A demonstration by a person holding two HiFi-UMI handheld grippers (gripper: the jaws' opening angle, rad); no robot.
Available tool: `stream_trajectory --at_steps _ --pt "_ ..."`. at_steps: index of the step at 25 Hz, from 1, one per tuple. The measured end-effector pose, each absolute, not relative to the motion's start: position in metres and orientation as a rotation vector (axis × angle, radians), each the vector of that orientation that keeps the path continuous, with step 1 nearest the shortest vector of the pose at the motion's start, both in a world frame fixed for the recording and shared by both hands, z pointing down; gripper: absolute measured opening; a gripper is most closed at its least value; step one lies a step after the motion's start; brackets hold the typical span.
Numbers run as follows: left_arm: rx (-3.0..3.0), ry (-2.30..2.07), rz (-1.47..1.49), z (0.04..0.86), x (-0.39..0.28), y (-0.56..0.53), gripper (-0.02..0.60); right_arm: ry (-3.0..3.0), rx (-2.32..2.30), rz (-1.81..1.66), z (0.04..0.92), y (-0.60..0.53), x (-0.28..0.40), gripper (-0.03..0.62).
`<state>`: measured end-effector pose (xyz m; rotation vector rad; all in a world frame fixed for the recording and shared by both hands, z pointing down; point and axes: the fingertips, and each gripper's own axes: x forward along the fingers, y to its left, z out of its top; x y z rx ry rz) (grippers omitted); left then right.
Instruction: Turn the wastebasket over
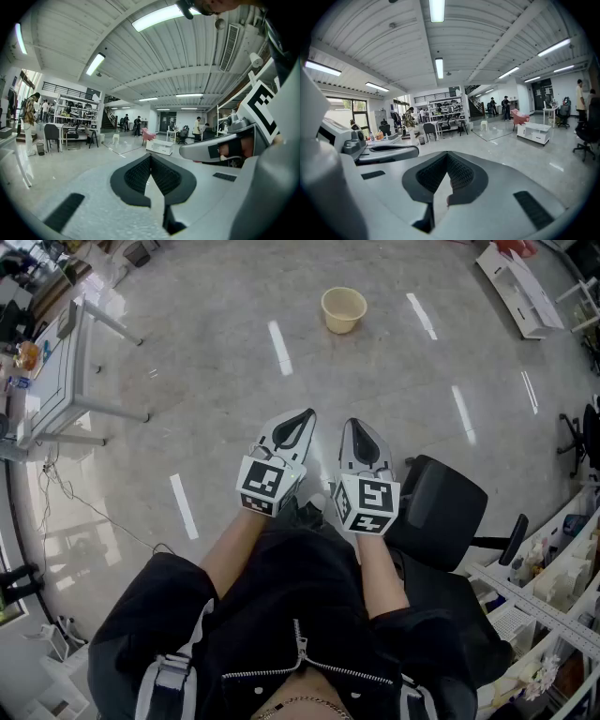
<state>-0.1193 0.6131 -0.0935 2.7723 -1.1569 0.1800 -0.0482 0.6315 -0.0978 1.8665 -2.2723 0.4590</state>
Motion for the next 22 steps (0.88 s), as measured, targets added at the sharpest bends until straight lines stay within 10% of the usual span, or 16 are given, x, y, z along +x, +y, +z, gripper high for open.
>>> stream_trajectory --at_steps 22 --pt "2.781 -1.141 0.196 -0.092 -0.108 0.614 0.006 -2.316 1.889 0.514 -0.097 0.647 -0.032 0.009"
